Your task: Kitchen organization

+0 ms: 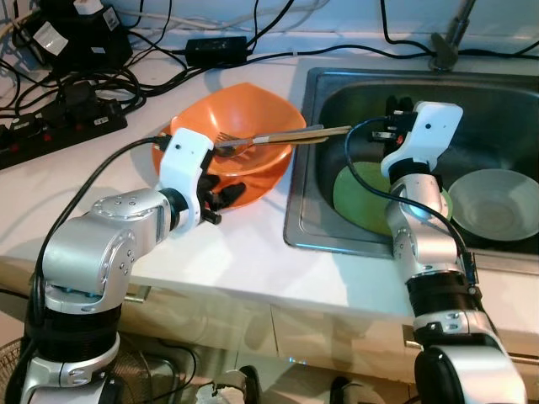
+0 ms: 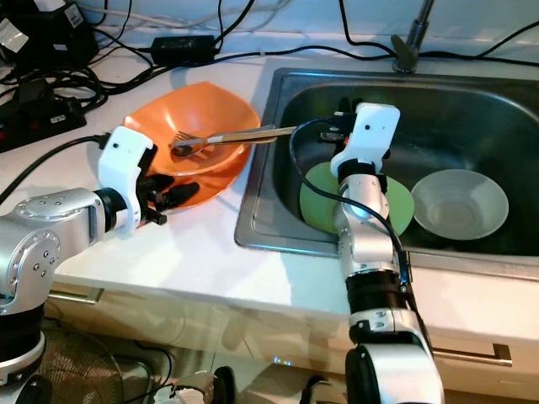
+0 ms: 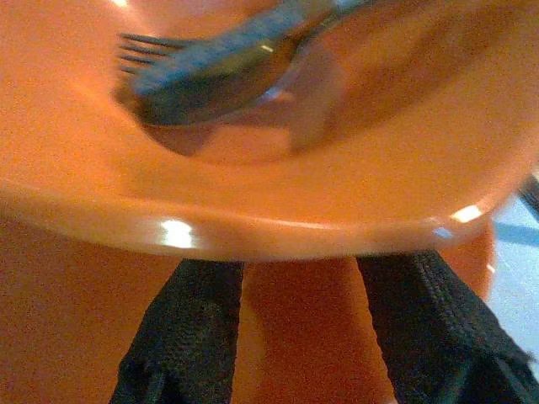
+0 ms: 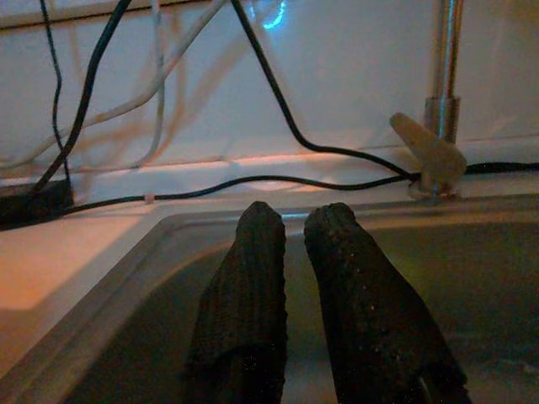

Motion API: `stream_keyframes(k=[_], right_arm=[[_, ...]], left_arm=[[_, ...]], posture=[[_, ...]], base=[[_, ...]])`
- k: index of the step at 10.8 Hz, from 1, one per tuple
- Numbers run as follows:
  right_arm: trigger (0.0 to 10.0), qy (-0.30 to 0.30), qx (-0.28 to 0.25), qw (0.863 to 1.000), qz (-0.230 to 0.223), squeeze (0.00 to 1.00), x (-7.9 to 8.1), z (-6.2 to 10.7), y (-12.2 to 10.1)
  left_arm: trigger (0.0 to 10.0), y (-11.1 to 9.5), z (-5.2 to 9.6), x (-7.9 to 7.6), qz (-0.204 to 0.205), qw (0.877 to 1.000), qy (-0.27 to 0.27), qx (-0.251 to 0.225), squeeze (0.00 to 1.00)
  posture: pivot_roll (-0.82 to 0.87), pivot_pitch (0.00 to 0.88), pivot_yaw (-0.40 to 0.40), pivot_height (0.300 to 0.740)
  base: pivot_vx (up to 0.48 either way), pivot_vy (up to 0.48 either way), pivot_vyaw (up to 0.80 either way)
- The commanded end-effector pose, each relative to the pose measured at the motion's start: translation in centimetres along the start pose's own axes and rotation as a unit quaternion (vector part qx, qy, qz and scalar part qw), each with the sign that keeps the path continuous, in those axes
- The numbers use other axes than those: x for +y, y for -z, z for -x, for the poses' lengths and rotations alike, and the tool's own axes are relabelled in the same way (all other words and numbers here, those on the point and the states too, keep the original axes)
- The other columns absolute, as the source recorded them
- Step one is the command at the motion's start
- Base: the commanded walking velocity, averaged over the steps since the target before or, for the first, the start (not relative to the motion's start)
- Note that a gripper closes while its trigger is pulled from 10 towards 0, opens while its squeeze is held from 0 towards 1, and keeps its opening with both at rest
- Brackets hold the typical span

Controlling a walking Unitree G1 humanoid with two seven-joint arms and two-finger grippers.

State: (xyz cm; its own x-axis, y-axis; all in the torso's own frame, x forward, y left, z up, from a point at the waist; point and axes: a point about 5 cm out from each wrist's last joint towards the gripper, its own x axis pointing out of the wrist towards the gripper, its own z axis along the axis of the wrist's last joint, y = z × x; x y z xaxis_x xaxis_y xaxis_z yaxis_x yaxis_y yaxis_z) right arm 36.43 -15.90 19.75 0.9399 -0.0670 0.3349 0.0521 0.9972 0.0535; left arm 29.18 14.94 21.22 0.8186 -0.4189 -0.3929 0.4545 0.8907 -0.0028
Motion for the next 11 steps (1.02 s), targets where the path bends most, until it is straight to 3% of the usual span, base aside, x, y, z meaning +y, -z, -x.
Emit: stream_keyframes(k=[1,3,5,6,8,11], right_arm=[[10.0,0.006,0.024,1.000,-0.007,0.00,-0.5,0.4,1.3],[10.0,0.001,0.025,1.000,-0.002,0.00,-0.5,0.1,1.4],[10.0,0.031,0.011,0.999,0.022,0.00,-2.8,-0.4,0.6],[10.0,0.052,-0.008,0.998,0.036,0.00,-4.4,-0.9,-0.5],[10.0,0.061,-0.018,0.997,0.042,0.00,-5.2,-1.3,-1.1],[10.0,0.056,-0.034,0.997,0.034,0.00,-5.2,-1.7,-1.8]], left_arm=[[10.0,-0.4,0.6,0.2,0.000,1.000,-0.017,-0.010,0.00],[10.0,0.3,0.5,-0.6,0.005,1.000,-0.008,0.001,0.00],[10.0,0.4,0.4,-1.2,0.002,1.000,-0.005,-0.007,0.00],[10.0,0.1,0.7,-0.7,-0.004,1.000,-0.013,-0.020,0.00],[10.0,-0.2,1.2,0.2,-0.004,0.999,-0.033,-0.033,0.00],[10.0,-1.1,2.5,3.1,-0.001,0.990,-0.111,-0.090,0.00]], posture=[[0.23,0.109,0.093,0.740],[0.24,0.103,0.081,0.740],[0.23,0.101,0.072,0.740],[0.22,0.102,0.066,0.740],[0.23,0.102,0.060,0.740],[0.23,0.099,0.048,0.740]], base=[[0.000,0.000,0.00],[0.000,0.000,0.00],[0.000,0.000,0.00],[0.000,0.000,0.00],[0.000,0.000,0.00],[0.000,0.000,0.00]])
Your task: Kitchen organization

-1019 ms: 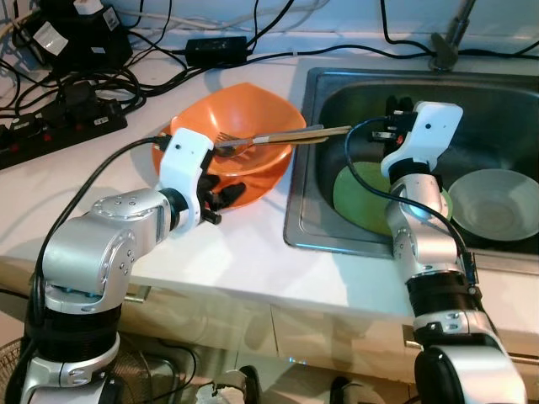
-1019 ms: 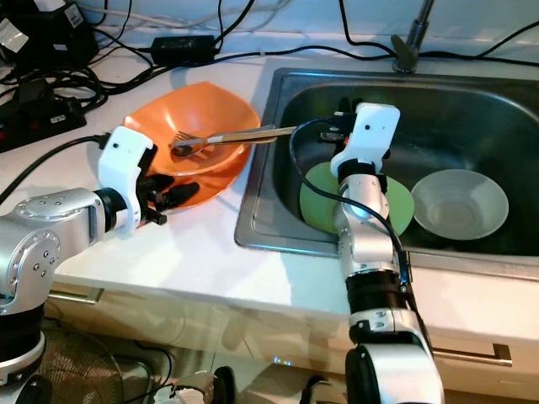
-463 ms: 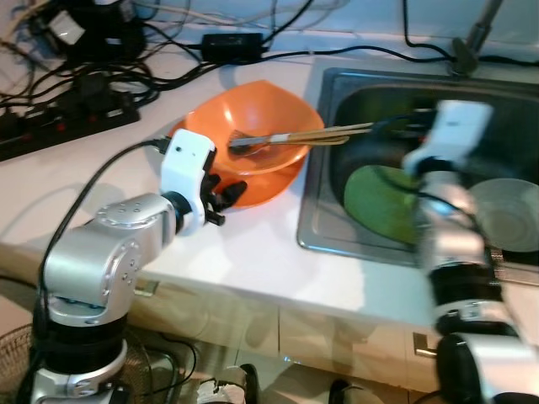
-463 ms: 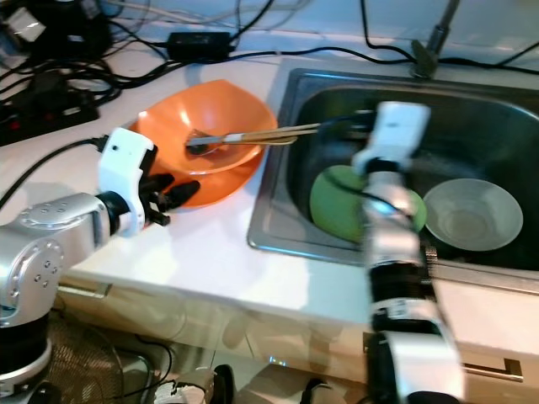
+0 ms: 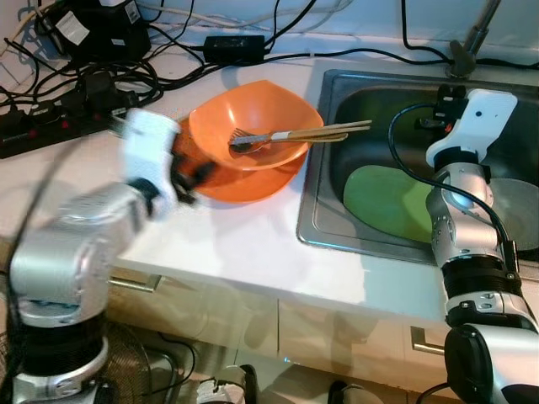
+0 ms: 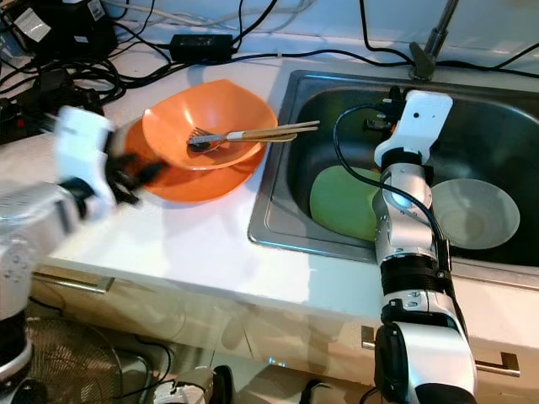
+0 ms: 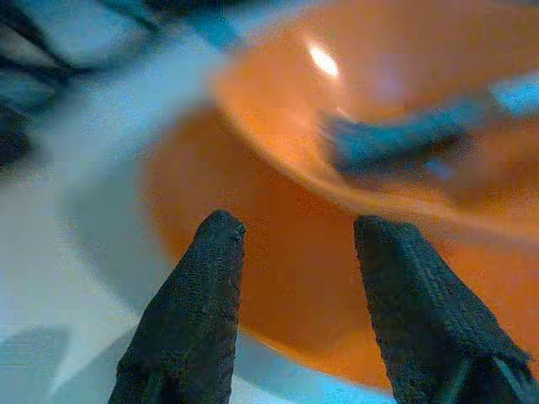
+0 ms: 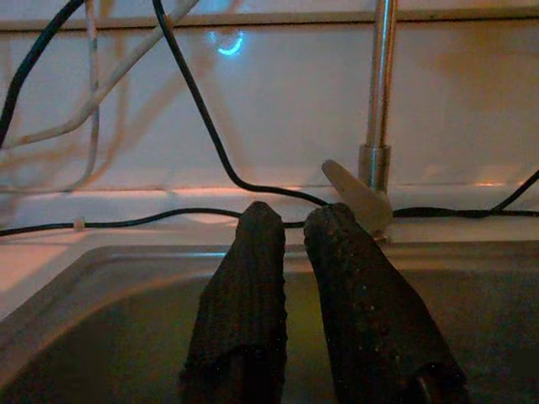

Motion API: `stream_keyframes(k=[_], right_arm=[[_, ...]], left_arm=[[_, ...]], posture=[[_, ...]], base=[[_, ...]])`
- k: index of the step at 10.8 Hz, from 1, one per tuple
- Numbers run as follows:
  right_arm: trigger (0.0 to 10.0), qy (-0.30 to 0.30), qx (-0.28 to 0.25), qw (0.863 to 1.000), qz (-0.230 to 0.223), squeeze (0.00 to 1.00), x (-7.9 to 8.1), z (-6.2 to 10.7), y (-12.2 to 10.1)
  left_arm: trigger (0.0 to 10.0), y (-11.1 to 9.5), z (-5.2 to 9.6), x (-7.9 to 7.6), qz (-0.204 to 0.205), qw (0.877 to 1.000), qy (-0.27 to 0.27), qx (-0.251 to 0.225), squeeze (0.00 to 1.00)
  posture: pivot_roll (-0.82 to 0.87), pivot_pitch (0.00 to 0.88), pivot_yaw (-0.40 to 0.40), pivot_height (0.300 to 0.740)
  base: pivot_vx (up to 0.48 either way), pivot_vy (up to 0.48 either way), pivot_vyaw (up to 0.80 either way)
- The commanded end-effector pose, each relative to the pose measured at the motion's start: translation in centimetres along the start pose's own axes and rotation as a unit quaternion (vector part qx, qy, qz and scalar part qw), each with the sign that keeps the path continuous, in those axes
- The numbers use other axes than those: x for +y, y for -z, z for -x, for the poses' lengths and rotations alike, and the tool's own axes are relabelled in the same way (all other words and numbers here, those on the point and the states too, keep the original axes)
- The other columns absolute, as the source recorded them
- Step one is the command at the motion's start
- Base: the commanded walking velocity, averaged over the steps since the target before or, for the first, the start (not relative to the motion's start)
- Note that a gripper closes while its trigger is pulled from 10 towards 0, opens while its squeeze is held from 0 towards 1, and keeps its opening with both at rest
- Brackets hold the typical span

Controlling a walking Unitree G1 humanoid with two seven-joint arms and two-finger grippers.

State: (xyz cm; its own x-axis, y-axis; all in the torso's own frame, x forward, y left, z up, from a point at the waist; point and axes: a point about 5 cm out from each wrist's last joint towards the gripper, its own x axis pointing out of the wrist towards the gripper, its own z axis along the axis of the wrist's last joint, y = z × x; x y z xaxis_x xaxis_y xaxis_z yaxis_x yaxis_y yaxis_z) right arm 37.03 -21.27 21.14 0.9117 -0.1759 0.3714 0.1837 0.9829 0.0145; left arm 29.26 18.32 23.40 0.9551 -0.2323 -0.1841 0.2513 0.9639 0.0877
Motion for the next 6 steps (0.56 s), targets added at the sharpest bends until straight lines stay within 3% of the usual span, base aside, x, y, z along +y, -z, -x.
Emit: stream_keyframes(k=[1,3,4,5,6], right_arm=[[10.0,0.003,-0.012,1.000,-0.010,0.00,-0.2,-0.4,-0.6],[10.0,0.006,-0.011,1.000,-0.015,0.00,-0.2,-0.3,-0.5],[10.0,-0.002,-0.019,1.000,-0.021,0.00,0.2,-0.2,-0.8],[10.0,-0.009,-0.024,0.999,-0.020,0.00,0.7,0.0,-0.9],[10.0,-0.012,-0.024,0.999,-0.021,0.00,0.7,0.1,-1.0]], left_arm=[[10.0,-0.4,0.1,1.5,-0.015,0.998,-0.053,-0.038,0.00],[10.0,-1.1,-0.4,2.0,-0.047,0.986,-0.115,-0.108,0.00],[10.0,-1.1,-0.8,2.0,-0.042,0.978,-0.141,-0.148,0.00],[10.0,-1.7,-1.5,1.6,-0.046,0.966,-0.165,-0.196,0.00],[10.0,-2.2,-2.2,0.7,-0.055,0.960,-0.155,-0.227,0.00]], posture=[[0.22,0.093,0.042,0.740],[0.20,0.084,0.037,0.740],[0.19,0.079,0.034,0.740],[0.17,0.074,0.029,0.740],[0.16,0.074,0.025,0.740]], base=[[0.000,0.000,0.00],[0.000,0.000,0.00],[0.000,0.000,0.00],[0.000,0.000,0.00],[0.000,0.000,0.00]])
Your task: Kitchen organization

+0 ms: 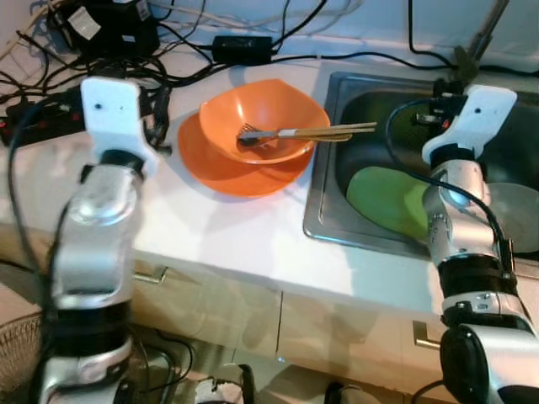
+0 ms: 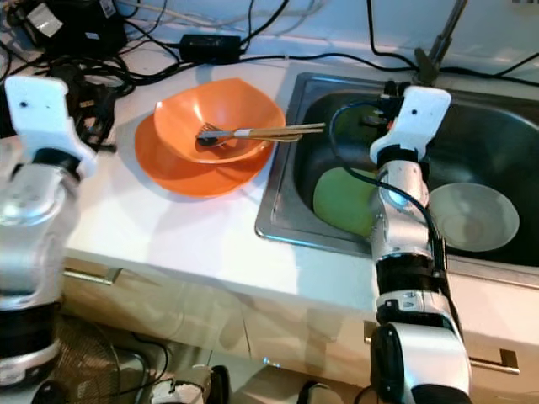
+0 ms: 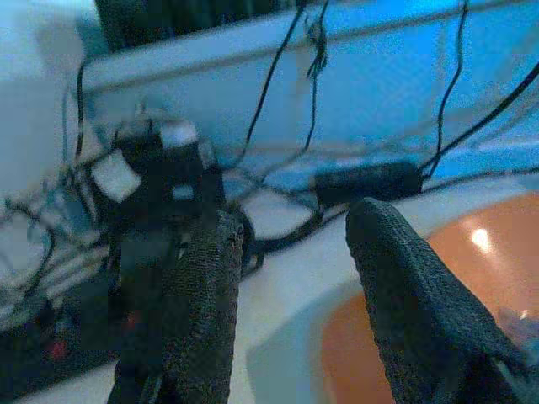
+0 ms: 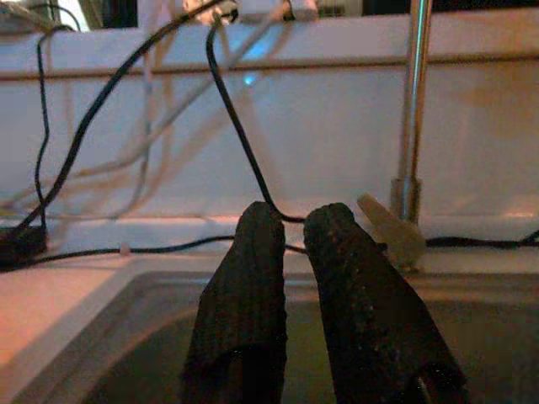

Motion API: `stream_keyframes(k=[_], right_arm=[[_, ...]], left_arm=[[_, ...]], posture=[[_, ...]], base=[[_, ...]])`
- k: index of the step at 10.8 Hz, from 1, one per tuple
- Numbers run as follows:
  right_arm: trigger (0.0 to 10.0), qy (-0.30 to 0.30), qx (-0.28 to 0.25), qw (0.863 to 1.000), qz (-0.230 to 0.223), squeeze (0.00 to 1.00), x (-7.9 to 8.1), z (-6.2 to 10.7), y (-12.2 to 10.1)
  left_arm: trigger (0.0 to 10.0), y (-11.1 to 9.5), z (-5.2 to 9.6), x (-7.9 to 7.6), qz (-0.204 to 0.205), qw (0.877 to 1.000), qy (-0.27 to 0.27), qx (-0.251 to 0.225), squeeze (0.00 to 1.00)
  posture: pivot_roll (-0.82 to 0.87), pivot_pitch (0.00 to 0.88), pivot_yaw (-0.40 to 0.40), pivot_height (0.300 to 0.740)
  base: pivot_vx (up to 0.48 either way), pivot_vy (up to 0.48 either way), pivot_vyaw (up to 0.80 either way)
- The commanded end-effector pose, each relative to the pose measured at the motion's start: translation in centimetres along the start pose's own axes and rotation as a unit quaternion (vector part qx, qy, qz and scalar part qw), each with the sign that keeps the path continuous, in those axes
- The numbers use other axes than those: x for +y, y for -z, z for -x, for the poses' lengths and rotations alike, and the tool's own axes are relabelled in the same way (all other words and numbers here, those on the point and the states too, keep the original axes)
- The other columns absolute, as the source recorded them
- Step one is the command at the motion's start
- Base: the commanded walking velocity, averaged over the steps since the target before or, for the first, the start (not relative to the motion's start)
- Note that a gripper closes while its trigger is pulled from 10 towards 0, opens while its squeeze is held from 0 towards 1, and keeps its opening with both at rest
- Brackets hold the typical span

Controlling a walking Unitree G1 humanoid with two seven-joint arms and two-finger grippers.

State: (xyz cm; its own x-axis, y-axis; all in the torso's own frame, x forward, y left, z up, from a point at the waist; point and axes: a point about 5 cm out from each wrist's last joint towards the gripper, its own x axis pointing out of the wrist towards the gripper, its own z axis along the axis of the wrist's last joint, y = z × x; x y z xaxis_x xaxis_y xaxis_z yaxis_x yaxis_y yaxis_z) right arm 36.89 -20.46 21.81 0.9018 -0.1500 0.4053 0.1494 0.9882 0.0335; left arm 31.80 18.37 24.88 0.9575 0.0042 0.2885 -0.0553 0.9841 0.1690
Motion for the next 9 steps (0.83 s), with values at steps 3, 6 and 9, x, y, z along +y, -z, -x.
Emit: stream_keyframes(k=[3,6,9], right_arm=[[10.0,-0.012,-0.005,1.000,-0.008,0.00,0.7,0.3,-0.2],[10.0,-0.023,0.002,0.999,-0.023,0.00,1.5,0.8,0.2],[10.0,-0.027,0.010,0.999,-0.025,0.00,1.7,0.9,0.4]], left_arm=[[10.0,-0.2,-1.5,-2.5,-0.002,0.998,0.013,-0.055,0.00],[10.0,0.0,-1.5,-3.3,-0.007,0.998,0.027,-0.065,0.00],[10.0,-0.2,-1.7,-3.6,-0.008,0.996,0.031,-0.085,0.00]], posture=[[0.13,0.068,0.026,0.740],[0.13,0.056,0.028,0.740],[0.13,0.055,0.029,0.740]], base=[[0.000,-0.110,0.00],[0.000,-0.480,0.00],[0.000,-0.320,0.00]])
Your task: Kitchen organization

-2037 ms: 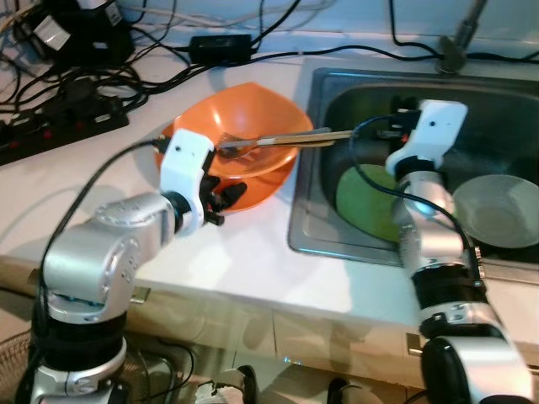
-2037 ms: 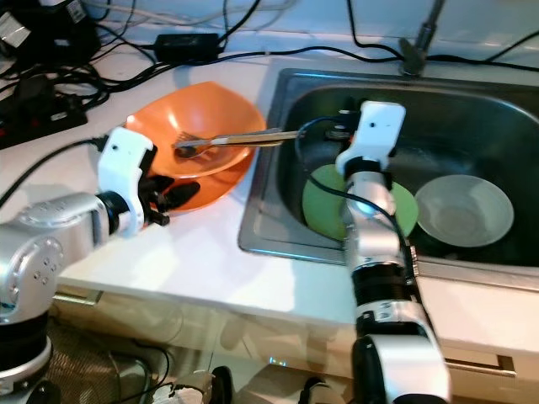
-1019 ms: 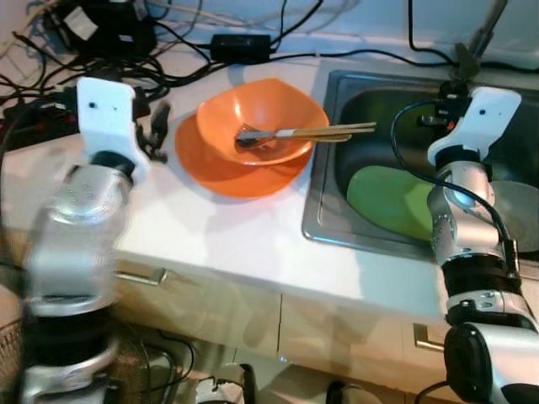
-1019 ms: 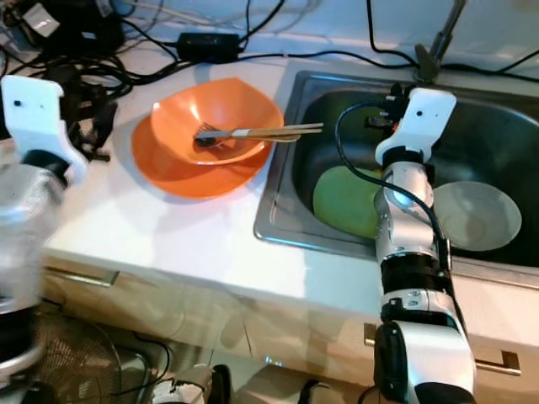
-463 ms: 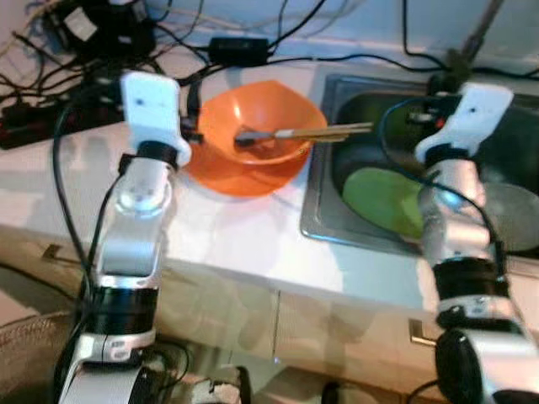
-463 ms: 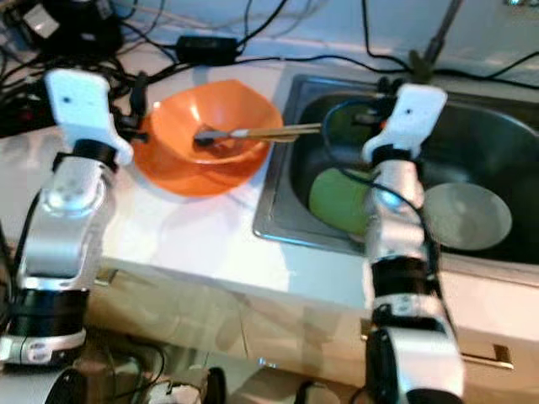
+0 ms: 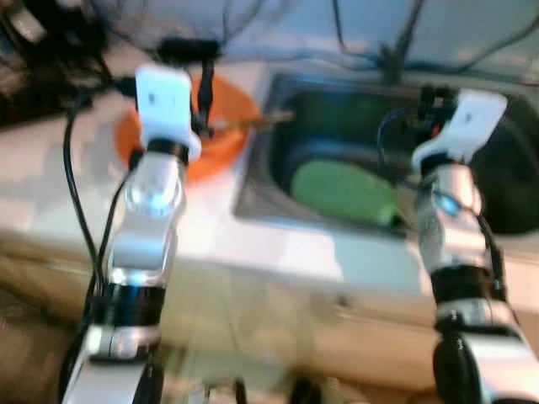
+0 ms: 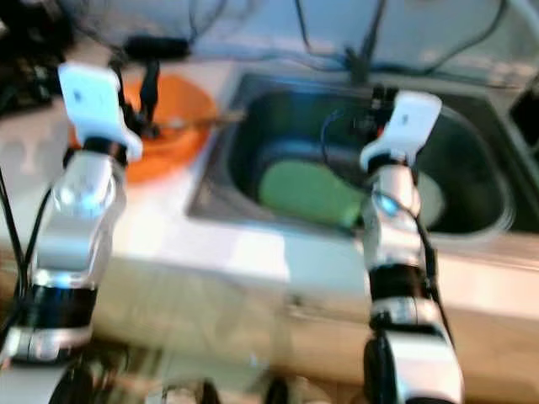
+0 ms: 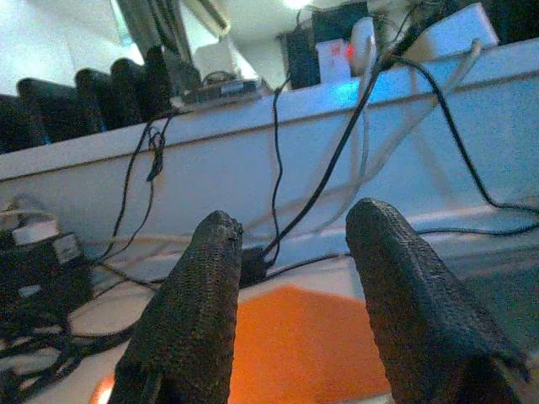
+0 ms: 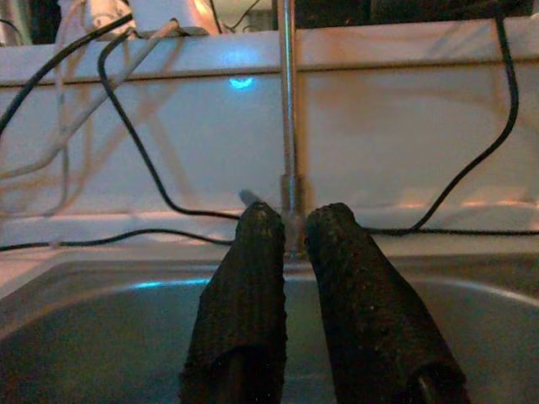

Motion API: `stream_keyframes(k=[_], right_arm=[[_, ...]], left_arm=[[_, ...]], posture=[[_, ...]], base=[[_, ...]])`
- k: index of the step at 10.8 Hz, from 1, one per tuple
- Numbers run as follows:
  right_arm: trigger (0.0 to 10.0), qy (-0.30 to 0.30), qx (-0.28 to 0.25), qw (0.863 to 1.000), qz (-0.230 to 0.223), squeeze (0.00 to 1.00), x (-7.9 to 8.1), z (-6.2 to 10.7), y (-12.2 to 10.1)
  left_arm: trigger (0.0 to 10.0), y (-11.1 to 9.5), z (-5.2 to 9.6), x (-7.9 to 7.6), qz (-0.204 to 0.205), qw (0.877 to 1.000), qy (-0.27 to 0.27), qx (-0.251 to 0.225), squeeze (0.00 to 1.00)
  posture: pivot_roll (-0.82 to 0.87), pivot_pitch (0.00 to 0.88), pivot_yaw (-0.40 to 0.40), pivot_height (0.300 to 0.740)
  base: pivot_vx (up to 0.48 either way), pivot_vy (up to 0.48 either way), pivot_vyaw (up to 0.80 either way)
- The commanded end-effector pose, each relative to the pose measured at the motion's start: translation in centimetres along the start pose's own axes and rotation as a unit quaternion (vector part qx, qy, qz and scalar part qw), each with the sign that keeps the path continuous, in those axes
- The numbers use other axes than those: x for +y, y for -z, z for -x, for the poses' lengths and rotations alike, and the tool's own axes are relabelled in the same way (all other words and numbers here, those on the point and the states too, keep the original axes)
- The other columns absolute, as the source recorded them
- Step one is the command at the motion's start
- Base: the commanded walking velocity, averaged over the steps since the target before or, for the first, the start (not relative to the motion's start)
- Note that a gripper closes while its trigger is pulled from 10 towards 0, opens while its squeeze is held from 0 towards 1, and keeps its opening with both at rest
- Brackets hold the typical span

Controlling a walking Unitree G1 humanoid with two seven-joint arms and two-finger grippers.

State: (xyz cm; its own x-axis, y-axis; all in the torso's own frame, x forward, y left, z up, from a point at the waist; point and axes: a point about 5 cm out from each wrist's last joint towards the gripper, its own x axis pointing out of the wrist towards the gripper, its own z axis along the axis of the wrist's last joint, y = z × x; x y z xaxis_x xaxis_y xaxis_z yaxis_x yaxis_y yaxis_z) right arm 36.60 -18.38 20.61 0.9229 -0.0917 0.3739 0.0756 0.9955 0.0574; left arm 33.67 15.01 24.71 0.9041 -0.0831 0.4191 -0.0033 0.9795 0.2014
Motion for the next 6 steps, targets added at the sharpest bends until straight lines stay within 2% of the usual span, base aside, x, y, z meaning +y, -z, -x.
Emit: stream_keyframes(k=[1,2,4,6], right_arm=[[10.0,0.001,-0.007,1.000,0.003,0.00,-0.24,-0.11,-0.46],[10.0,-0.006,-0.006,1.000,0.011,0.00,-0.14,0.01,-0.42],[10.0,-0.005,0.000,1.000,0.011,0.00,-0.11,0.05,-0.28],[10.0,-0.006,0.005,1.000,0.010,0.00,0.01,0.07,-0.12]], left_arm=[[10.0,-0.32,-0.11,-0.18,0.000,1.000,0.000,-0.012,0.00],[10.0,-0.03,-0.15,-0.12,-0.001,1.000,0.000,-0.007,0.00],[10.0,0.40,-0.17,0.15,-0.005,1.000,-0.002,0.003,0.00],[10.0,0.58,-0.15,0.04,-0.009,1.000,0.006,0.006,0.00]], posture=[[0.13,0.058,0.028,0.740],[0.13,0.068,0.027,0.740],[0.14,0.075,0.024,0.740],[0.14,0.080,0.025,0.740]], base=[[0.000,0.000,0.00],[0.000,0.000,0.00],[0.000,0.000,0.50],[0.000,0.000,0.00]])
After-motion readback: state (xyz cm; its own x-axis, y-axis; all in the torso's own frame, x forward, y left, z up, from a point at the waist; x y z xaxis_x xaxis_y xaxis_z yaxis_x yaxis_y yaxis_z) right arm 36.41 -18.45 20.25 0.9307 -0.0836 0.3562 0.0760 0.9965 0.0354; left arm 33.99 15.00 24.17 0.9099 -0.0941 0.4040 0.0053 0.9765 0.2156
